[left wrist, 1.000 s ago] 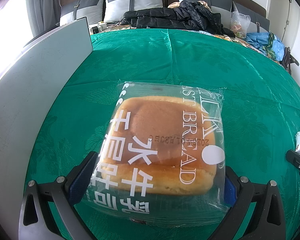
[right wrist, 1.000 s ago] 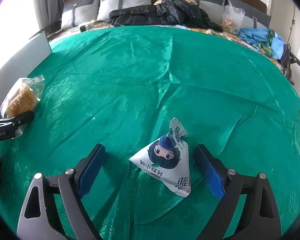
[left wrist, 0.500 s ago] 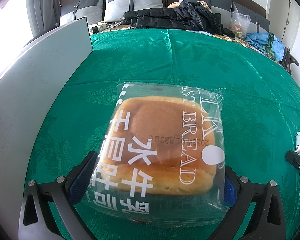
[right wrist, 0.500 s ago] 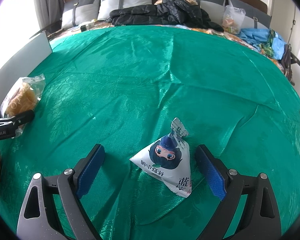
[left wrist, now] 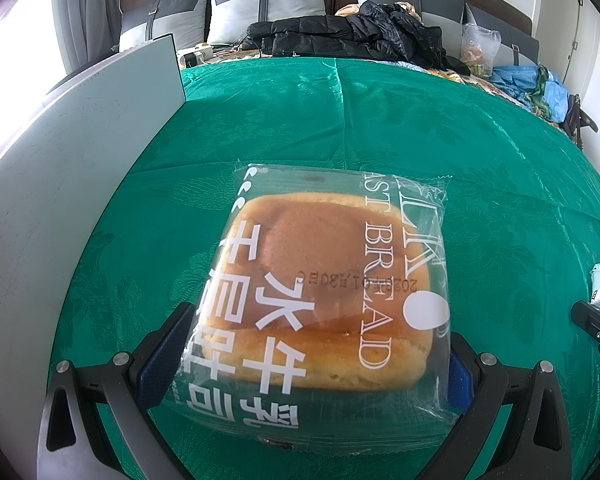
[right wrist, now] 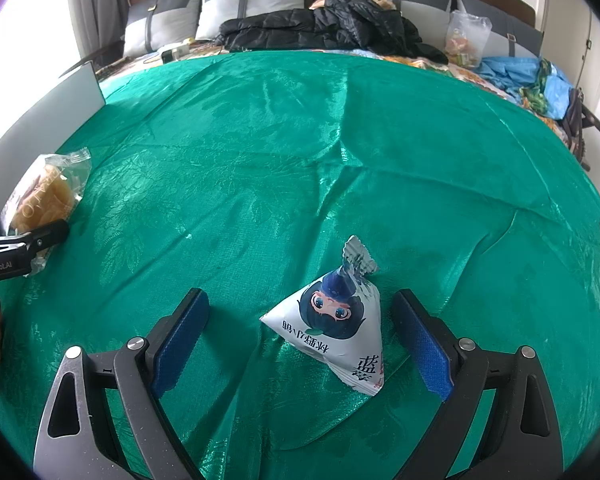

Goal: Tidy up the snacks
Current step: 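Position the open right tool around the triangular packet while the left tool holds the bread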

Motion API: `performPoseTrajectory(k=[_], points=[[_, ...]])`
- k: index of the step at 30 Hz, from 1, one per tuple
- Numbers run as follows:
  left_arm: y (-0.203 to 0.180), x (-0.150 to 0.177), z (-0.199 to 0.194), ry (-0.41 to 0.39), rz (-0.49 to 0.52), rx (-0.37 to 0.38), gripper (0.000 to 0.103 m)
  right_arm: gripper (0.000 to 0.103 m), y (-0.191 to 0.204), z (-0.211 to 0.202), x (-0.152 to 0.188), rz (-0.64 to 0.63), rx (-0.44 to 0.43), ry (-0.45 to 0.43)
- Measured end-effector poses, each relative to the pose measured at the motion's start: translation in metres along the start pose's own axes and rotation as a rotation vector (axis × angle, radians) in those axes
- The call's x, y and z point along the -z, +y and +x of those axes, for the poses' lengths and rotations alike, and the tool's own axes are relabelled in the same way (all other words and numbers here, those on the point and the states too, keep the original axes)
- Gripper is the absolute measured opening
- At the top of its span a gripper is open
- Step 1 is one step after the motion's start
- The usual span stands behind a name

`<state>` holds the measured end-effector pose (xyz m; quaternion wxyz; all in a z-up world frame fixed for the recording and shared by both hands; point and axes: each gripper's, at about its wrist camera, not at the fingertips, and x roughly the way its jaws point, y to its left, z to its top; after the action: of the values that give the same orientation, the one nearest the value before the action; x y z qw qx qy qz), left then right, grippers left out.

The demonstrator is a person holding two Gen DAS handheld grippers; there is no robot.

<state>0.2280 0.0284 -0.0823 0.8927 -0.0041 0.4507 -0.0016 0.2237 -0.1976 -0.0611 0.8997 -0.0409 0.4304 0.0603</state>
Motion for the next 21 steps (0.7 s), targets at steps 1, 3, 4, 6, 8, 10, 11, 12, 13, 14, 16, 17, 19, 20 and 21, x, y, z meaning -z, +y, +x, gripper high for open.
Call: performPoseTrajectory(k=[1,3,4,6,8,10,11,12,13,14,16,17,19,20,21], points=[[0.0000,0.0000,0.0000,0.000,0.000,0.000,0.103,0.095,-0.0001,-0.0002,0.0001,0.000,0.000,0.000],[0.0000,0.0000,0.0000,0.000,0.000,0.000,0.103,0.095,0.0001,-0.0001,-0.0001,0.000,0.000,0.000],[0.0000,-0.0001,0.0000,0.000,0.000,0.000,0.103,0.095,0.0000,-0.0002,0.0000,0.000,0.000,0.000],[0.0001,-0.0001,0.0000,0.000,0.000,0.000,0.103,0.095,0.0001,-0.0001,-0.0001,0.000,0.000,0.001],[0.0001,-0.0001,0.0000,0.000,0.000,0.000,0.103,0.095,0.0001,-0.0002,-0.0002,0.000,0.001,0.001],[0.0001,-0.0001,0.0000,0.000,0.000,0.000,0.103,0.095,0.0001,-0.0003,-0.0001,0.000,0.001,0.001],[0.0001,-0.0001,0.0000,0.000,0.000,0.000,0.103,0.096,0.0001,-0.0002,-0.0002,0.000,0.001,0.001],[0.0001,-0.0001,0.0000,0.000,0.000,0.000,0.103,0.096,0.0002,-0.0002,-0.0002,0.000,0.001,0.002],[0.0001,-0.0001,0.0000,0.000,0.000,0.000,0.103,0.096,0.0001,-0.0003,-0.0002,0.000,0.001,0.002],[0.0001,-0.0001,0.0000,0.000,0.000,0.000,0.103,0.096,0.0002,-0.0003,-0.0003,0.000,0.001,0.002],[0.0001,-0.0001,0.0000,0.000,0.000,0.000,0.103,0.096,0.0001,-0.0005,-0.0003,0.000,0.001,0.002],[0.0001,-0.0001,0.0000,0.000,0.000,0.000,0.103,0.096,0.0002,-0.0003,-0.0004,0.000,0.002,0.003],[0.0001,-0.0001,0.0000,0.000,0.000,0.000,0.103,0.096,-0.0005,-0.0008,-0.0004,0.002,-0.003,0.002],[0.0001,-0.0001,0.0000,0.000,0.000,-0.001,0.103,0.095,-0.0020,-0.0026,0.0003,-0.001,-0.020,-0.002],[0.0002,-0.0001,0.0001,0.000,0.000,0.000,0.103,0.094,-0.0054,-0.0064,0.0017,0.005,-0.066,-0.005]])
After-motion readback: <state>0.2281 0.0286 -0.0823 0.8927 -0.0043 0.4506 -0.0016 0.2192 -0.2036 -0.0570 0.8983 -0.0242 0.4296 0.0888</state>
